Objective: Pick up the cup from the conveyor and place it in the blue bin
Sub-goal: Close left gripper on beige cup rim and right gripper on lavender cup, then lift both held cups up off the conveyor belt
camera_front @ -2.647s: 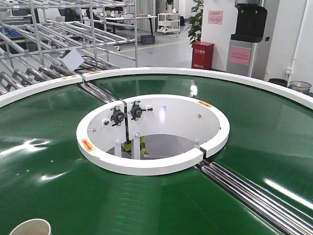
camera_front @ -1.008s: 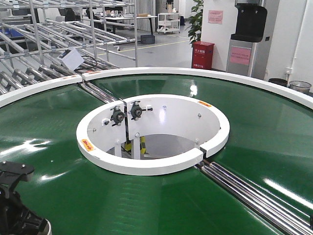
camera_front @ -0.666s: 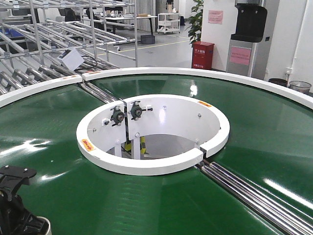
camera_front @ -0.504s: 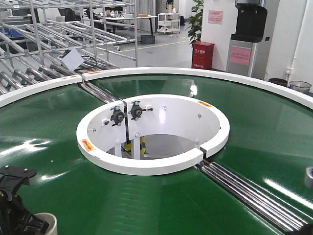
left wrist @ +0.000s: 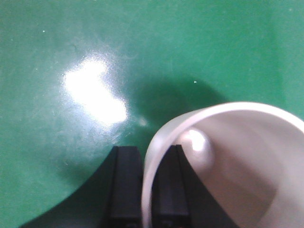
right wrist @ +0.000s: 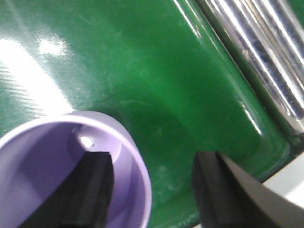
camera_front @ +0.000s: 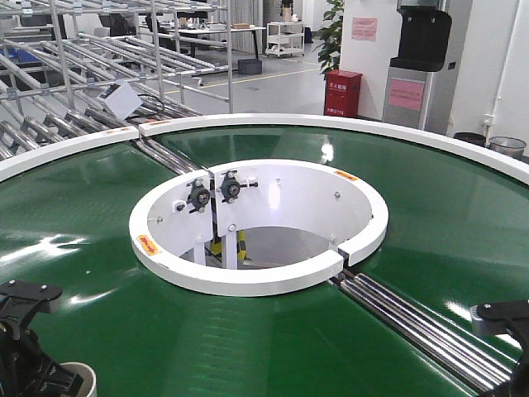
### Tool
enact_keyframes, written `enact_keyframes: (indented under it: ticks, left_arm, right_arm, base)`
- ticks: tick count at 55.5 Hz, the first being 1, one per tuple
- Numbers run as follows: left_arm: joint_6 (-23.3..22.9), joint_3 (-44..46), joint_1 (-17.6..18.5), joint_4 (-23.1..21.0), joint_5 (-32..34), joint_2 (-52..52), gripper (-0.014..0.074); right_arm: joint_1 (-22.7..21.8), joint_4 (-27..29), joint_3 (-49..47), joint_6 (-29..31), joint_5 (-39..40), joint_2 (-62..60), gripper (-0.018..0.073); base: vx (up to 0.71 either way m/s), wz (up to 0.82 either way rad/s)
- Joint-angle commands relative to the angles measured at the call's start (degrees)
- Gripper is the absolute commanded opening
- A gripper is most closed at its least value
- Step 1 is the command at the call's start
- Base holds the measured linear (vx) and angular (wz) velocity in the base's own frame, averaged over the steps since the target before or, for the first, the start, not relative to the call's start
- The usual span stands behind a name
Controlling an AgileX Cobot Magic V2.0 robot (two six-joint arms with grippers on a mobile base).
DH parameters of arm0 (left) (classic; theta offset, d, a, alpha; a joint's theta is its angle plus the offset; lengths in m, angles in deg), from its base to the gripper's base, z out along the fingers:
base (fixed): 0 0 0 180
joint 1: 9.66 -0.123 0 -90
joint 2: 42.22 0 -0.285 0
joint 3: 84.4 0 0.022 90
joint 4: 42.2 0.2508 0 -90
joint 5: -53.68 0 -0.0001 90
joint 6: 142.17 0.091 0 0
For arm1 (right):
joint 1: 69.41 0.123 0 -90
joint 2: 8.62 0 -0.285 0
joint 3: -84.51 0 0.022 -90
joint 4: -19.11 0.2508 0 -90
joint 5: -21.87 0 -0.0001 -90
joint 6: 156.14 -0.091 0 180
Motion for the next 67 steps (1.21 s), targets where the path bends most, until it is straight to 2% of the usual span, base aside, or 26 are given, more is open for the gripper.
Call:
enact_keyframes:
  ticks: [1,20,31,41,51,59,67]
  left_arm:
    - [-0.1,1.7,0.0,-0.2,3.5,2.2,-0.0009]
    - [-0.1,1.7,0.0,-0.2,4.3,2.2,-0.0009]
    - [-0.1,1.7,0.0,-2.3,5.5,4.8,-0.0009]
    - [0.2,1.7,0.0,-3.8,9.1,11.0,-0.0008]
    - [0.2,1.7,0.0,-4.0,11.5,18.9,-0.0008]
    - [0.1,1.7,0.0,-4.4,14.6,25.9,-0.0008]
    - [0.1,1.7,0.0,-8.8,19.5,33.1,-0.0008]
  right_arm:
    - [-0.2,-1.4,-1.9,0.0,2.0,-0.2,0.0340]
    - [-0.2,-1.1,-1.9,0.0,3.5,2.5,-0.0013]
    - [-0.1,-0.9,-2.1,1.2,5.1,-0.2,-0.0013]
    - [0.0,2.3,-4.5,2.0,9.7,-6.6,-0.0011]
    - [0.0,5.7,-11.1,2.5,14.9,-13.1,-0.0009]
    - [0.0,8.3,-17.8,5.2,14.9,-15.5,-0.0009]
    - [0.0,12.2,-21.3,9.2,15.9,-17.3,-0.0009]
  base:
    - [0.00,0.00]
    - [0.00,0.00]
    - [0.00,0.00]
    - [0.00,0.00]
    - [0.00,0.00]
    - [0.00,0.00]
    - [0.00,0.00]
